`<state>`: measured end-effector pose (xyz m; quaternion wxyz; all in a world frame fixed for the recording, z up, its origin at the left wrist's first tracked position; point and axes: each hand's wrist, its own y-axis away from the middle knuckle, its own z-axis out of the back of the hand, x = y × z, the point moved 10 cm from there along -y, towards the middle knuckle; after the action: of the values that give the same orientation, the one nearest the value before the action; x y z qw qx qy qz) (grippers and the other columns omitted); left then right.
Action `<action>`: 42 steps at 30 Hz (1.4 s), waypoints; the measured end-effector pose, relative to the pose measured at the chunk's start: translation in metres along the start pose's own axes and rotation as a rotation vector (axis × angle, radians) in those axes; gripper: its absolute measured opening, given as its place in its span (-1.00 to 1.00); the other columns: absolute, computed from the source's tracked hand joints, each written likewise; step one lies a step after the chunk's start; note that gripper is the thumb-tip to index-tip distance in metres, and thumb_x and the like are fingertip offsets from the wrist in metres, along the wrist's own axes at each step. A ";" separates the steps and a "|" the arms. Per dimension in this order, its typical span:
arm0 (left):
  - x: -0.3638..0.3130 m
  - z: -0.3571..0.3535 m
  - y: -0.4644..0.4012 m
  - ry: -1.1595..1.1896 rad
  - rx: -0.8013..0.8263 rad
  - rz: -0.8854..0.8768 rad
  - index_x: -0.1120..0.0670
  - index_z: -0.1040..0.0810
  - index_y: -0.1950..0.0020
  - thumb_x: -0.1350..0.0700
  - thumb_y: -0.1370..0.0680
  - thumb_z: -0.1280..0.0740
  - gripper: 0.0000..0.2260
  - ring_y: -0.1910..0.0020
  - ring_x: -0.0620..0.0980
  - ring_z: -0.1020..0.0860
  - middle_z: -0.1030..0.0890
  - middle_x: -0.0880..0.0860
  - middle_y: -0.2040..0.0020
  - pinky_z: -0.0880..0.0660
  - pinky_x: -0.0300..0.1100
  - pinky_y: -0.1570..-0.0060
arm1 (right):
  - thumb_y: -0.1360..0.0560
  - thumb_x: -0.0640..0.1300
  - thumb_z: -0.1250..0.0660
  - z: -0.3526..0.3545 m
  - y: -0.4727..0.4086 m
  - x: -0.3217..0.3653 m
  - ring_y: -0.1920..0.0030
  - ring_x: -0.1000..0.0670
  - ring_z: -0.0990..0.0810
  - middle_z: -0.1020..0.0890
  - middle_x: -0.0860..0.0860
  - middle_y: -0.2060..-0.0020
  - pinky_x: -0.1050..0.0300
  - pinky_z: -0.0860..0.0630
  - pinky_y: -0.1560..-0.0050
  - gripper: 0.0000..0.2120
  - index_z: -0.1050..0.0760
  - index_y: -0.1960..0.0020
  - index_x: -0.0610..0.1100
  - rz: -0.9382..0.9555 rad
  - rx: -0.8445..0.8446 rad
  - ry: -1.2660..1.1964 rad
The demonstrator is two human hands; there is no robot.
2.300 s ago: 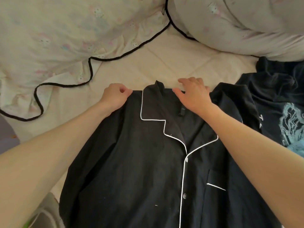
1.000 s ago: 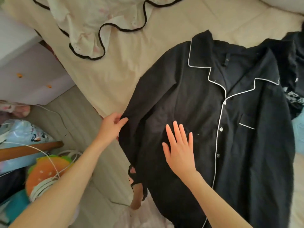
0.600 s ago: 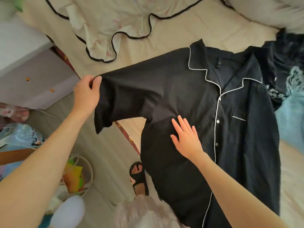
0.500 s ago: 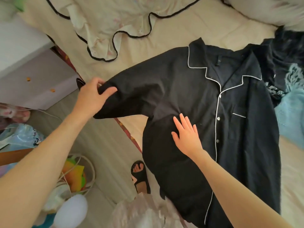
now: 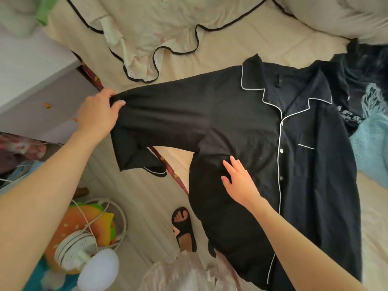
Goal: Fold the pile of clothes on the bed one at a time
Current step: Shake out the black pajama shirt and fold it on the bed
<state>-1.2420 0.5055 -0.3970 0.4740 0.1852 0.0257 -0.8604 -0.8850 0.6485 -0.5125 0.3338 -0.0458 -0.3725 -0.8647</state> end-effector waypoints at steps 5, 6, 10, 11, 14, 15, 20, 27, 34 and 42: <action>0.001 -0.008 0.015 0.074 -0.041 0.067 0.15 -0.35 -0.36 0.25 -0.58 -0.23 -0.66 -0.26 0.16 -0.41 -0.43 0.20 -0.29 -0.40 0.03 -0.18 | -0.63 -0.05 -0.13 0.001 0.002 0.000 -0.54 -0.02 0.08 0.00 0.00 -0.55 0.00 -0.01 -0.51 -0.49 -0.08 -0.54 -0.06 0.010 0.009 -0.051; -0.003 -0.018 0.023 0.088 -0.003 0.078 0.14 -0.31 -0.39 0.26 -0.57 -0.23 -0.62 -0.29 0.16 -0.39 -0.39 0.20 -0.32 -0.39 0.03 -0.20 | -0.63 -0.06 -0.13 0.003 0.003 0.000 -0.54 -0.01 0.07 -0.03 0.00 -0.54 0.01 -0.01 -0.51 -0.50 -0.10 -0.53 -0.06 0.011 0.004 -0.081; -0.055 -0.063 0.079 0.166 0.111 -0.014 0.13 -0.29 -0.44 0.22 -0.58 -0.22 -0.58 -0.40 0.09 -0.30 -0.33 0.15 -0.41 -0.35 -0.02 -0.30 | -0.62 -0.09 -0.16 0.023 0.020 -0.004 -0.52 0.04 -0.07 -0.19 0.01 -0.51 0.08 -0.10 -0.47 -0.55 -0.22 -0.49 -0.06 0.018 -0.133 -0.201; -0.075 -0.075 0.095 0.160 0.124 -0.056 0.12 -0.29 -0.44 0.20 -0.58 -0.22 -0.58 -0.44 0.08 -0.25 -0.30 0.13 -0.44 -0.32 -0.03 -0.33 | -0.62 -0.11 -0.17 0.030 0.026 -0.011 -0.50 0.04 -0.12 -0.24 0.01 -0.49 0.10 -0.11 -0.46 -0.57 -0.25 -0.48 -0.07 0.009 -0.183 -0.220; -0.136 -0.127 0.147 0.115 0.262 -0.172 0.04 -0.22 -0.49 0.11 -0.62 -0.16 -0.57 -0.52 0.05 -0.06 -0.15 0.07 -0.53 -0.15 -0.05 -0.42 | -0.60 -0.15 -0.19 0.054 0.048 -0.052 -0.46 0.02 -0.23 -0.36 -0.02 -0.42 0.07 -0.15 -0.47 -0.61 -0.34 -0.43 -0.12 -0.076 -0.311 -0.270; -0.156 -0.145 0.164 0.084 0.318 -0.219 0.02 -0.18 -0.50 0.09 -0.63 -0.14 -0.56 -0.53 0.05 -0.01 -0.10 0.05 -0.54 -0.08 -0.05 -0.44 | -0.60 -0.16 -0.20 0.063 0.056 -0.072 -0.45 0.00 -0.26 -0.39 -0.03 -0.40 0.03 -0.18 -0.46 -0.62 -0.36 -0.41 -0.15 -0.118 -0.350 -0.270; -0.222 -0.208 0.228 -0.203 0.467 -0.409 -0.06 -0.04 -0.53 -0.02 -0.62 -0.11 -0.50 -0.53 0.12 0.15 0.04 0.05 -0.56 0.23 0.13 -0.39 | -0.58 -0.18 -0.21 0.104 0.115 -0.206 -0.37 -0.13 -0.36 -0.46 -0.15 -0.32 -0.07 -0.25 -0.38 -0.65 -0.41 -0.35 -0.22 -0.448 -0.585 -0.219; -0.240 -0.263 0.258 -0.289 0.772 -0.300 -0.13 0.11 -0.53 -0.02 -0.63 -0.12 -0.44 -0.50 0.09 0.30 0.26 0.00 -0.54 0.07 0.24 -0.41 | -0.62 -0.01 -0.12 0.070 0.151 -0.367 -0.04 -0.16 -0.52 -0.53 -0.12 0.02 0.00 -0.41 -0.04 -0.64 -0.45 -0.19 -0.28 -0.863 -0.363 -0.759; -0.263 -0.251 0.250 -0.366 0.746 -0.156 -0.05 -0.09 -0.52 0.03 -0.63 -0.11 -0.54 -0.53 0.12 0.14 0.09 0.05 -0.56 0.08 0.21 -0.43 | -0.52 -0.01 -0.34 0.042 0.142 -0.389 0.09 0.01 -0.58 -0.61 0.01 0.07 0.17 -0.48 0.11 -0.73 -0.50 -0.16 -0.12 -0.756 -0.163 -0.925; -0.332 -0.256 0.332 0.208 0.589 0.015 0.07 -0.50 -0.20 0.12 -0.57 -0.25 -0.79 -0.08 0.02 -0.50 -0.49 0.01 -0.06 -0.44 -0.15 0.00 | -0.55 -0.13 -0.31 -0.001 0.199 -0.396 0.19 0.08 -0.64 -0.67 0.06 0.20 0.18 -0.52 0.21 -0.90 -0.58 0.09 -0.08 -0.758 -0.075 -1.072</action>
<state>-0.7326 0.6470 -0.4781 0.4011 0.4017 -0.1777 -0.8038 -0.4570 0.7633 -0.5204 -0.2274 -0.3476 -0.4471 -0.7922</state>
